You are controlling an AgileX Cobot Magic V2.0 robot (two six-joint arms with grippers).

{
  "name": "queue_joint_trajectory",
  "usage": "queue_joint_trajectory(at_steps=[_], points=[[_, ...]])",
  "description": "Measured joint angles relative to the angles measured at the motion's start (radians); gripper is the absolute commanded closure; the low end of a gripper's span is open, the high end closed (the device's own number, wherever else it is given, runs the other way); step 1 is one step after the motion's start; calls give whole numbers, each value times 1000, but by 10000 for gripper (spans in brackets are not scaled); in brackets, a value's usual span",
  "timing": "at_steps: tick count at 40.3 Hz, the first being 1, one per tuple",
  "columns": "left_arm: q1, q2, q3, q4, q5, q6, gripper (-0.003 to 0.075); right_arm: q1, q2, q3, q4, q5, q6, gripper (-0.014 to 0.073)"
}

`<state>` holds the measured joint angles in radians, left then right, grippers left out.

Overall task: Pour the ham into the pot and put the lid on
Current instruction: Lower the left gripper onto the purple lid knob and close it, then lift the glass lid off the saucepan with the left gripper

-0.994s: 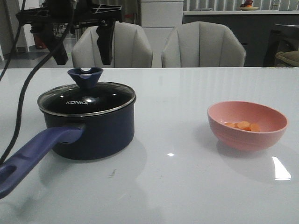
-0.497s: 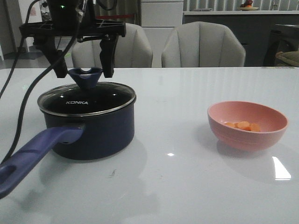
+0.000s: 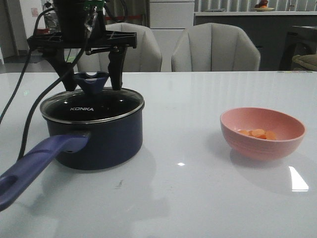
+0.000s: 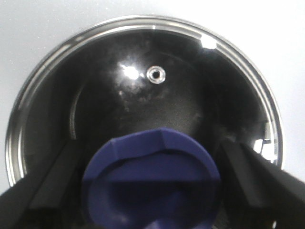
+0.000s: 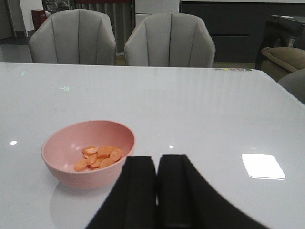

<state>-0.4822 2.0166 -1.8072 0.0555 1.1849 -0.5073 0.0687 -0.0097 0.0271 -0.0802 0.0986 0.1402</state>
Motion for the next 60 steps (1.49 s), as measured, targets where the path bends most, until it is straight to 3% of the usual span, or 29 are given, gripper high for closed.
queue_joint_trajectory(at_steps=[30, 41, 52, 60], points=[[0, 0, 0, 0, 0, 0, 266, 0, 0, 0, 0, 0, 0, 445], [0, 0, -3, 0, 4, 0, 394, 0, 0, 0, 0, 0, 0, 445], [0, 2, -28, -2, 25, 0, 399, 0, 0, 0, 0, 0, 0, 445], [2, 4, -128, -5, 50, 0, 399, 0, 0, 0, 0, 0, 0, 445]])
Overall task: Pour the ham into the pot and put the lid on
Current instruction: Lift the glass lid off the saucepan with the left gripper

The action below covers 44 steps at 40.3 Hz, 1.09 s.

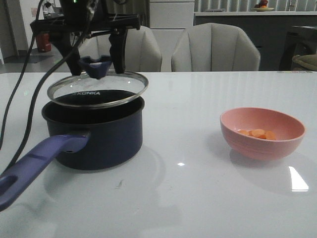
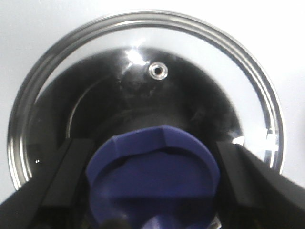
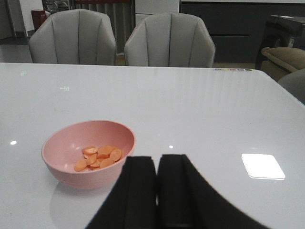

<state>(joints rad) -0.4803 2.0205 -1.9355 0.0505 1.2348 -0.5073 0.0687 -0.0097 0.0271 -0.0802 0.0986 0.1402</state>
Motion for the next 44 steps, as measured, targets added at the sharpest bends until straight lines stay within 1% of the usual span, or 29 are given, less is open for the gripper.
queue_joint_trajectory(at_steps=[7, 15, 18, 23, 35, 40, 44], points=[[26, 0, -51, -13, 14, 54, 399, 0, 0, 0, 0, 0, 0, 445], [125, -9, -57, -139, 18, 175, 399, 0, 0, 0, 0, 0, 0, 445], [165, -24, -57, -144, 19, 212, 399, 0, 0, 0, 0, 0, 0, 445], [223, -60, -51, -111, 20, 251, 399, 0, 0, 0, 0, 0, 0, 445], [397, -144, 68, -82, 23, 354, 402, 0, 0, 0, 0, 0, 0, 445], [480, -160, 143, -80, 21, 374, 402, 0, 0, 0, 0, 0, 0, 445], [527, -165, 233, -73, 10, 389, 402, 0, 0, 0, 0, 0, 0, 445]])
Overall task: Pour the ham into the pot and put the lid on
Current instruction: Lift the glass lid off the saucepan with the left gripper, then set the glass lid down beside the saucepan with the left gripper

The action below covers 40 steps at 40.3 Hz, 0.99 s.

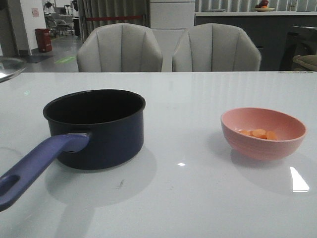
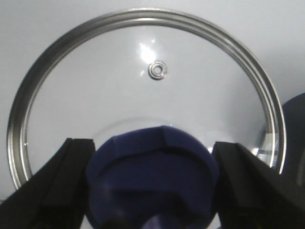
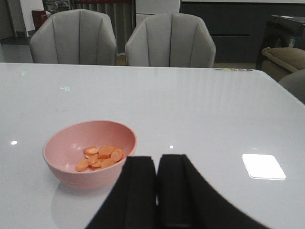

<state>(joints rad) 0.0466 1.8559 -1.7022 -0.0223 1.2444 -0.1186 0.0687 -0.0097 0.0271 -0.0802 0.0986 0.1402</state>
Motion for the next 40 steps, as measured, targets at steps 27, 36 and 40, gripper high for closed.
queue_joint_trajectory(at_steps=[27, 36, 40], points=[[19, -1, 460, -23, -381, 14, 402, 0, 0, 0, 0, 0, 0, 445], [19, -2, 475, -25, -408, 14, 401, 0, 0, 0, 0, 0, 0, 445], [19, -2, 477, -25, -408, 14, 395, 0, 0, 0, 0, 0, 0, 445]])
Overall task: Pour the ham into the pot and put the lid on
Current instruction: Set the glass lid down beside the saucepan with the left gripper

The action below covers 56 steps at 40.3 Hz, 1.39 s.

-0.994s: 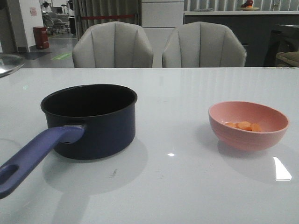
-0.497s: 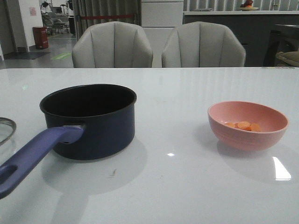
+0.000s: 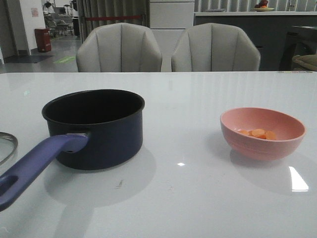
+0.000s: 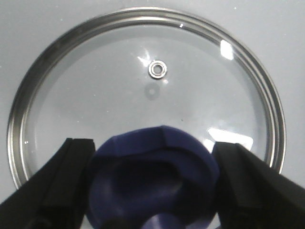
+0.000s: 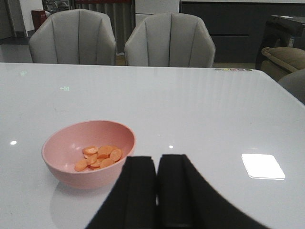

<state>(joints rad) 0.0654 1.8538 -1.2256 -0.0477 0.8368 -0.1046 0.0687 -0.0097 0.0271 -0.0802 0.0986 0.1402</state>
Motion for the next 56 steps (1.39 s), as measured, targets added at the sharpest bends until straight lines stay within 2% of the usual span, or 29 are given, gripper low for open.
queue_joint_trajectory(at_steps=[7, 9, 16, 19, 33, 39, 47, 56], points=[[0, 8, 0, -3, 0, 4, 392, 0, 0, 0, 0, 0, 0, 445], [0, 9, 0, -3, 0, 6, 363, 0, 0, 0, 0, 0, 0, 445], [0, 9, 0, -3, 0, 9, 134, 0, 0, 0, 0, 0, 0, 445], [0, 9, 0, -3, 0, 10, 77, 0, 0, 0, 0, 0, 0, 445], [0, 12, -53, 12, 54, 15, 83, 0, 0, 0, 0, 0, 0, 445], [0, -45, -53, 16, 70, 20, 83, 0, 0, 0, 0, 0, 0, 445], [0, -229, 36, 4, 25, 27, 83, 0, 0, 0, 0, 0, 0, 445], [-34, -543, 168, -22, -76, 29, 83, 0, 0, 0, 0, 0, 0, 445]])
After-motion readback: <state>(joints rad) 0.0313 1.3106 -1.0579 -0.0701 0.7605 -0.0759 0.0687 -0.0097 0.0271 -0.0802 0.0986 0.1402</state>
